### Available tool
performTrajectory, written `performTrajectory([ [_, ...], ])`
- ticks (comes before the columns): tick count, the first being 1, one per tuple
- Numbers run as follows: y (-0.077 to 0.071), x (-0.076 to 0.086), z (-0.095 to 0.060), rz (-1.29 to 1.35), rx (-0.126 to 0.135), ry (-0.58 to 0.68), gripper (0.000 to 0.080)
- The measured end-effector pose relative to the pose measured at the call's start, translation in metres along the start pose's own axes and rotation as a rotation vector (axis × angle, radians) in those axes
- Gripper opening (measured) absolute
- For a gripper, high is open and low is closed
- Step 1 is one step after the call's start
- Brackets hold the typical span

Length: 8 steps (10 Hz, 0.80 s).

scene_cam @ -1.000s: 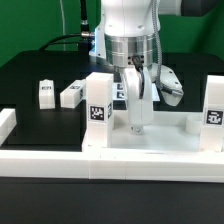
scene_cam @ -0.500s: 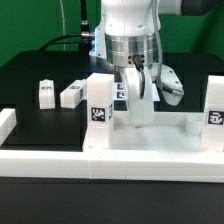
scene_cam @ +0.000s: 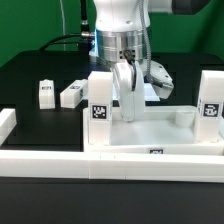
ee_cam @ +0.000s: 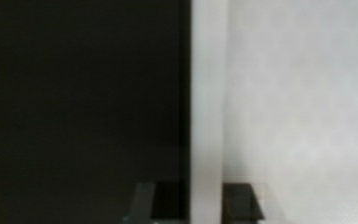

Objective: Assemble desk

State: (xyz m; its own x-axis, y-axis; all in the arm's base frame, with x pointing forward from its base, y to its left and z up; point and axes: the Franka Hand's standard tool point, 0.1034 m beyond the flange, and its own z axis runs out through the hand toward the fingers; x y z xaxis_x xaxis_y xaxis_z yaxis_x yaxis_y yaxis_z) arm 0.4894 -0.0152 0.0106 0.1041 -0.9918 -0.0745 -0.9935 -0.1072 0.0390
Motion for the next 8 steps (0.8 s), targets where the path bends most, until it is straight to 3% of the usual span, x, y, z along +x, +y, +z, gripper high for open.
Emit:
performTrajectory([
  [8,-0.0004,0.0002,-0.0006,-0.044,0.001,0.001,0.0068],
])
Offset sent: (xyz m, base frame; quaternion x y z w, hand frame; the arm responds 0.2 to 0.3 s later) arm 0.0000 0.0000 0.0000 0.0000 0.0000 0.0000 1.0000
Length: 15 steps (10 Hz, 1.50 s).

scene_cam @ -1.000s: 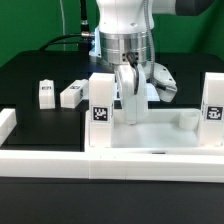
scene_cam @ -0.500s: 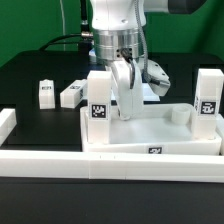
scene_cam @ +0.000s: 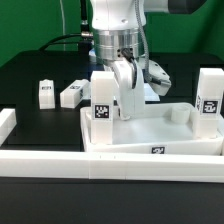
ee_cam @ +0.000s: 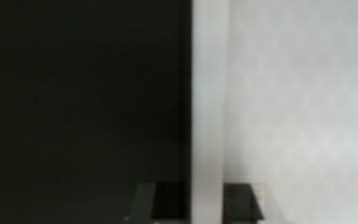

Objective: Assemble desk

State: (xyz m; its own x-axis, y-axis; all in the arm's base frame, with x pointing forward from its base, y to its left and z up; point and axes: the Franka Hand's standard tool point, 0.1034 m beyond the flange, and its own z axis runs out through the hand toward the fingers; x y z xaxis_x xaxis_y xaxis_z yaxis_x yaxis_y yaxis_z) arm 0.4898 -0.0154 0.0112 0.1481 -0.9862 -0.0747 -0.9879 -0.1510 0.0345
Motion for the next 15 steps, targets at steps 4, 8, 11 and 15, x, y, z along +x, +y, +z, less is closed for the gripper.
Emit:
performTrajectory([
  [4,0.004,0.028,-0.003,-0.358,0.008,0.02,0.0067],
  [8,0.007,0.044,-0.005,-0.675,0.007,0.024,0.0064],
  [11,0.008,0.044,-0.004,-0.885,0.003,0.025,0.0063],
  [15,-0.005,0.04,-0.006,-1.219,-0.015,0.043,0.0063],
])
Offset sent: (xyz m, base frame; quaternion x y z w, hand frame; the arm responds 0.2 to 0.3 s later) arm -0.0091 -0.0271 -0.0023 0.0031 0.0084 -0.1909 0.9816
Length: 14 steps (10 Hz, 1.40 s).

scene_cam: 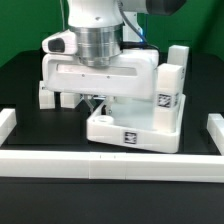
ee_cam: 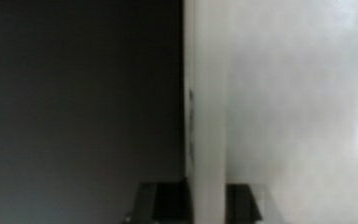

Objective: Assemble desk

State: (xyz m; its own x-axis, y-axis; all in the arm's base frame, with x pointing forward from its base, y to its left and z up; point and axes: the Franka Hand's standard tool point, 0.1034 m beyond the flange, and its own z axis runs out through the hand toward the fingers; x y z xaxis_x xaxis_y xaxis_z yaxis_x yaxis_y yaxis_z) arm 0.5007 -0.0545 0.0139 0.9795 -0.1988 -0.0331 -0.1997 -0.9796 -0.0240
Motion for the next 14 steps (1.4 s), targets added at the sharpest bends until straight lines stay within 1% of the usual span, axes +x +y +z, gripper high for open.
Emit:
performTrajectory([
  [3,-0.016,0.02,0.003,-0.212,-0.022,0.013,0.0063],
  [8,-0.012,0.021,0.003,-0.502,-0.038,0.006,0.0063],
  [9,-0.017,0.028,0.003,-0.624,-0.052,0.008,0.0063],
  [11,-0.028,0.043,0.004,-0.815,-0.068,0.015,0.0063],
  [12,-0.029,0.044,0.004,-0.873,-0.071,0.017,0.0063],
  [14,-0.025,0.044,0.004,-0.994,-0.081,0.007,0.0064],
])
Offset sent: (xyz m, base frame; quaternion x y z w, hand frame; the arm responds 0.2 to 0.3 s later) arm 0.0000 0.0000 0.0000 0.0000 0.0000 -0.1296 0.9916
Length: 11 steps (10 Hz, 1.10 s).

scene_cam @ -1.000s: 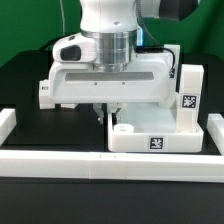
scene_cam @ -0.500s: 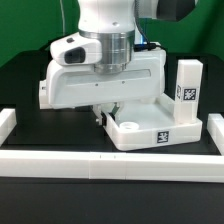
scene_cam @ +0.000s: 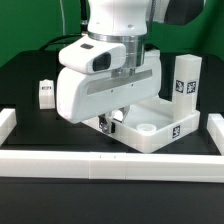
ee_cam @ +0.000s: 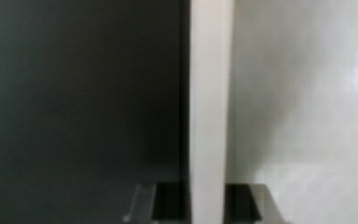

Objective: Assemble desk

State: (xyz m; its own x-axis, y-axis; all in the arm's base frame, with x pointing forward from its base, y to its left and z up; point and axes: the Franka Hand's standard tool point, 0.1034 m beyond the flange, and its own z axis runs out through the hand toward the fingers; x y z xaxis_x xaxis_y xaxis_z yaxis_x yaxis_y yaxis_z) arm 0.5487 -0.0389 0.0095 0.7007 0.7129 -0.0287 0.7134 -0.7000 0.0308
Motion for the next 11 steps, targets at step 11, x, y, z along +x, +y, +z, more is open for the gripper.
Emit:
performTrajectory([
  [11,0.013,0.035,-0.002,-0.717,-0.044,-0.069,0.0064],
])
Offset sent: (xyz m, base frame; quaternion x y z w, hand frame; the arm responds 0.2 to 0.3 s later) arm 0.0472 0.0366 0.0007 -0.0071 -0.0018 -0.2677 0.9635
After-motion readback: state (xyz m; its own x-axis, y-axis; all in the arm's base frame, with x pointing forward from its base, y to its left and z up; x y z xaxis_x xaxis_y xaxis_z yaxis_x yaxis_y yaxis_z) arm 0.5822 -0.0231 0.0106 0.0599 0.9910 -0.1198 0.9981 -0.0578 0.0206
